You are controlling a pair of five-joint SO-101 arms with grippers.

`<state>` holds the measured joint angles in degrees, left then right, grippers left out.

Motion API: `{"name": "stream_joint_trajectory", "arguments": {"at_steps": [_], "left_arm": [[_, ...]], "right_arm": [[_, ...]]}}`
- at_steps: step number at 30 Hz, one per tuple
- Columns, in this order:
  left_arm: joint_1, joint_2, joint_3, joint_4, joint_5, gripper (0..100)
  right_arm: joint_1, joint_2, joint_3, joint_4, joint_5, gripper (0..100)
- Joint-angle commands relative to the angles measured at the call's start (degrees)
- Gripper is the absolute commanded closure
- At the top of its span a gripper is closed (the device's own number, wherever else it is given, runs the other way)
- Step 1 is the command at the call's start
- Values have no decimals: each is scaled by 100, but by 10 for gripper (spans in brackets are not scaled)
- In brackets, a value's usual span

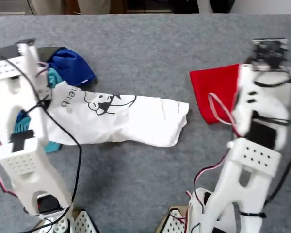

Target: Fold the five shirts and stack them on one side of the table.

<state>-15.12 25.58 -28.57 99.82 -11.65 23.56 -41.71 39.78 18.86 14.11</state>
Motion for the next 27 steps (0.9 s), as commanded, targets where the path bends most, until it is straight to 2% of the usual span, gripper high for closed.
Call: {"name": "stream_joint_trajectory", "arguments": {"at_steps": [1, 7, 11, 14, 22, 27], "left_arm": [[1116, -347, -281, 88, 202, 982], [3130, -312, -343, 53, 782, 981], [4062, -295, -343, 44, 976, 981], [4404, -295, -413, -123, 1055, 981], [4703, -286, -1029, -800, 1916, 981], [5240, -286, -1011, -932, 1978, 981]], "right_arm": [[716, -180, -347, -501, -9, 987], [1349, -145, -558, -668, -9, 987], [1429, -145, -585, -651, -9, 987], [1393, -145, -585, -651, -9, 987], [1385, -145, -567, -651, -9, 987], [1376, -136, -567, -651, -9, 987]]}}
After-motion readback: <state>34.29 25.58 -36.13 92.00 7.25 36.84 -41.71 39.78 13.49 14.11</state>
